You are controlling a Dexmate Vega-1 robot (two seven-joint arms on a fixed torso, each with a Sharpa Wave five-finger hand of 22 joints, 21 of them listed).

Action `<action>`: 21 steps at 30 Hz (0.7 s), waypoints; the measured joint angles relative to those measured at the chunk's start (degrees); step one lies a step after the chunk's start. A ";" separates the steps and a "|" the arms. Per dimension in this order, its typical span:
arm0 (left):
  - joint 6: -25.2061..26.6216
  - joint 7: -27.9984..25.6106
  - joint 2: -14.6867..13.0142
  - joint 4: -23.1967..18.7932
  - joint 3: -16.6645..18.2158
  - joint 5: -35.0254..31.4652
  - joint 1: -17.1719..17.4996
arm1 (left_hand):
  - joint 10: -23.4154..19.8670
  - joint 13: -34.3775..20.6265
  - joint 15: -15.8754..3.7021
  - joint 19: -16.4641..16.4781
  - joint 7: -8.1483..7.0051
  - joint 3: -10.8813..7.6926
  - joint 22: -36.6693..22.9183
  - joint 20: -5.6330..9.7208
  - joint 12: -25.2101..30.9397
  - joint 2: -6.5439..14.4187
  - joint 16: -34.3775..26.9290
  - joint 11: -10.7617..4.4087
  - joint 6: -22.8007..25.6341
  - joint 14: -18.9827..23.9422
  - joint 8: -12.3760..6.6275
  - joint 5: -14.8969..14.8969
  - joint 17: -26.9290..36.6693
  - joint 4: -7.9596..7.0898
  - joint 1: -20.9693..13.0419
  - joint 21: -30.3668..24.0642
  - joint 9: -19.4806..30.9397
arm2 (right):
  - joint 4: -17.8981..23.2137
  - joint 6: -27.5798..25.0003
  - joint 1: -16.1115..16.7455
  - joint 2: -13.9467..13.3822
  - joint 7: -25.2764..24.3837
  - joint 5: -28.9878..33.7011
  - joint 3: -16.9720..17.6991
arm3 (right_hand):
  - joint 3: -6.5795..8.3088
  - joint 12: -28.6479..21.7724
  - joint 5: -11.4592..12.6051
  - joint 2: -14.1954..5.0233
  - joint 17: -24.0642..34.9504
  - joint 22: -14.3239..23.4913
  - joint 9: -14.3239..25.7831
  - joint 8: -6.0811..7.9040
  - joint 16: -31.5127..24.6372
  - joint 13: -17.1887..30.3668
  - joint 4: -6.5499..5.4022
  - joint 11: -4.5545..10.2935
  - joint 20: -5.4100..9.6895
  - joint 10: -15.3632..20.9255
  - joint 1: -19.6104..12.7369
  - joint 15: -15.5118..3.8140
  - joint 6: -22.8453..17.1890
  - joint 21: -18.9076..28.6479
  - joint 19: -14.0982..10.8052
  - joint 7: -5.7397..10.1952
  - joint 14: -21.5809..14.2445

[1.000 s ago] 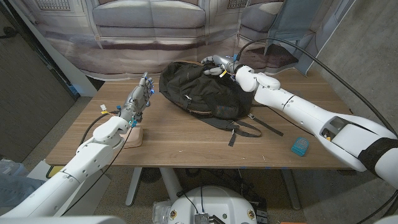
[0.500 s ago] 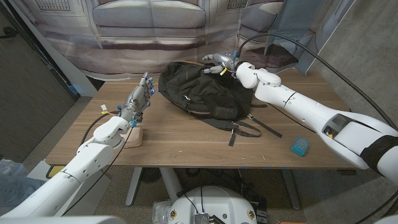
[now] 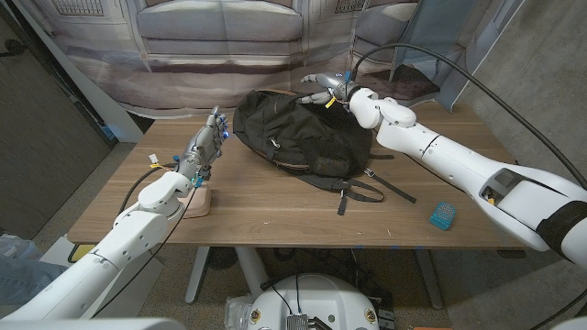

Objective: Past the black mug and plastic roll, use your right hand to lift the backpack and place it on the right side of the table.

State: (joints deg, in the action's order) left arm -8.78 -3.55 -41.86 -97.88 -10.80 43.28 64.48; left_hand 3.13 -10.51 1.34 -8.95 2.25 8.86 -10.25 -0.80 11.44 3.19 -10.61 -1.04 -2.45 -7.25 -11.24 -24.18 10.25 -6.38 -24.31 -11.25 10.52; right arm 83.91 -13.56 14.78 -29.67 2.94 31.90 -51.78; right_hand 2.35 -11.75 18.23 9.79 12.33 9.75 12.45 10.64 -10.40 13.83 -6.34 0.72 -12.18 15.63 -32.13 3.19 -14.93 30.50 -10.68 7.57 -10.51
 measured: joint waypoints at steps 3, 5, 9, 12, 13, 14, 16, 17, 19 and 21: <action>0.00 -0.02 -0.03 -0.09 0.00 -0.03 0.01 | 0.00 0.00 0.00 0.00 0.00 0.00 0.00 0.00 0.00 0.00 0.00 0.00 0.00 0.00 0.00 0.00 0.00 0.00 0.00 0.00 0.00 | 0.54 -0.27 0.00 -0.30 0.46 0.18 0.19 | -0.22 0.00 0.18 0.00 -0.09 0.00 -0.21 0.00 0.00 0.00 -0.08 0.00 0.00 0.00 0.00 0.00 0.00 -0.22 0.00 0.00 0.00; 0.01 -0.04 -0.04 -0.16 -0.01 -0.06 0.00 | 0.00 0.00 0.00 0.00 0.00 0.00 0.00 0.00 0.00 0.00 0.00 0.00 0.00 0.00 0.00 0.00 0.00 0.00 0.00 0.00 0.00 | 1.22 -0.65 0.03 -0.65 1.00 0.44 0.42 | -0.22 0.00 0.21 0.00 -0.09 0.00 -0.21 0.00 0.00 0.00 -0.08 -0.23 0.00 -0.23 0.00 0.00 0.00 -0.22 0.00 0.00 0.00; 0.16 -0.05 -0.06 -0.23 -0.14 -0.12 -0.14 | 0.00 0.00 0.00 0.00 0.00 0.00 0.00 0.00 0.00 0.00 0.00 0.00 0.00 0.00 0.00 0.00 0.00 0.00 0.00 0.00 0.00 | 2.23 -1.09 0.15 -1.25 1.61 0.75 0.80 | -0.22 0.00 0.44 0.00 -0.08 0.00 -0.21 0.00 0.00 -0.26 -0.08 -0.32 0.00 -0.31 0.00 0.00 0.00 -0.22 0.00 0.00 0.00; 0.32 -0.05 -0.06 -0.27 -0.21 -0.16 -0.25 | 0.00 0.00 0.00 0.00 0.00 0.23 0.00 0.00 0.00 0.00 0.00 0.00 0.00 0.00 0.00 0.00 0.00 0.23 0.00 0.00 0.00 | 2.80 -1.45 0.22 -1.58 1.96 0.92 1.04 | -0.46 0.00 0.65 -0.23 -0.35 -0.01 -0.20 0.43 0.00 -0.27 0.16 -0.31 0.13 -0.31 0.23 0.00 -0.01 -0.22 -0.13 0.00 -0.01; 0.38 -0.06 -0.06 -0.30 -0.25 -0.18 -0.31 | 0.00 0.00 0.00 0.00 0.00 0.23 0.00 0.00 0.00 0.00 0.00 0.00 0.00 0.00 0.00 0.00 0.00 0.23 0.00 0.00 0.00 | 3.05 -1.61 0.25 -1.70 2.16 1.01 1.15 | -0.46 0.00 0.65 -0.23 -0.35 -0.01 -0.20 0.45 0.00 -0.26 0.16 -0.31 0.22 -0.31 0.23 0.00 0.00 -0.35 -0.22 0.00 -0.01; 0.41 -0.07 -0.06 -0.32 -0.28 -0.19 -0.34 | 0.00 0.00 0.00 0.00 0.00 0.23 0.00 0.00 0.00 0.00 0.00 0.00 0.00 0.00 0.00 0.00 0.00 0.23 0.00 0.00 0.00 | 3.25 -1.70 0.28 -1.80 2.30 1.08 1.23 | -0.46 0.00 0.65 -0.23 -0.35 -0.01 -0.20 0.45 -0.19 -0.26 0.16 -0.31 0.22 -0.31 0.23 0.00 0.00 -0.44 -0.22 0.00 -0.01; 0.47 -0.09 -0.06 -0.33 -0.30 -0.22 -0.36 | 0.00 0.00 0.00 0.00 0.00 0.23 0.00 0.00 0.00 0.00 0.00 0.00 0.00 0.00 0.00 0.00 0.00 0.23 0.00 0.00 0.00 | 3.65 -1.75 0.33 -1.99 2.36 1.12 1.43 | -0.69 -0.44 0.65 -0.23 -0.35 -0.01 -0.20 0.45 -0.20 -0.26 -0.07 -0.31 0.20 -0.31 0.23 0.00 -0.01 -0.44 -0.24 0.00 -0.01; 0.51 -0.10 -0.06 -0.33 -0.30 -0.22 -0.36 | 0.00 0.00 0.00 0.00 0.00 0.23 0.00 0.00 0.00 0.16 0.00 0.00 0.00 0.00 0.00 0.00 0.00 0.23 -0.17 0.00 0.00 | 3.81 -1.75 0.35 -2.08 2.36 1.12 1.50 | -0.70 -0.44 0.65 -0.23 -0.35 -0.01 -0.20 0.45 -0.20 -0.26 -0.08 -0.31 0.00 -0.31 0.23 0.00 -0.01 -0.44 -0.46 0.00 -0.01; 0.55 -0.12 -0.06 -0.38 -0.37 -0.23 -0.43 | 0.00 0.00 0.00 0.00 0.00 0.23 0.00 0.00 0.00 0.30 0.00 0.00 0.00 0.00 0.00 0.00 0.00 0.23 -0.31 0.00 0.00 | 4.20 -2.12 0.38 -2.26 2.82 1.38 1.69 | -0.86 -0.44 1.06 -0.23 -0.61 -0.01 -0.20 0.45 -0.20 -0.26 0.08 -0.31 0.03 -0.31 0.23 -0.01 -0.01 -0.44 -0.87 0.00 -0.01; 0.58 -0.16 -0.06 -0.38 -0.39 -0.24 -0.44 | 0.00 0.00 0.00 0.00 0.00 0.23 0.00 0.00 0.00 0.30 0.00 0.00 0.00 0.00 0.00 0.00 0.00 0.23 -0.31 0.00 0.00 | 4.63 -2.23 0.41 -2.47 2.96 1.48 1.89 | -0.93 -0.44 1.06 -0.23 -0.62 -0.01 -0.20 0.45 -0.20 -0.26 0.15 -0.18 0.11 -0.17 0.23 -0.01 -0.01 -0.44 -0.95 0.00 -0.01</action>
State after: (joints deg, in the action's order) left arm -8.19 -3.71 -41.92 -98.26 -11.19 43.05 64.04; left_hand 3.14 -10.51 1.34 -8.95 2.25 9.08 -10.25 -0.80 11.43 3.50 -10.61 -1.04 -2.45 -7.25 -11.24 -24.18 10.25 -6.15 -24.61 -11.25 10.51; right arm 88.53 -15.79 15.19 -32.14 5.90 33.38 -49.89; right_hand 1.42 -12.19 19.29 9.55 11.71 9.74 12.25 11.09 -10.60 13.57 -6.19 0.54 -12.07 15.46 -31.91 3.18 -14.94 30.06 -11.63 7.57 -10.53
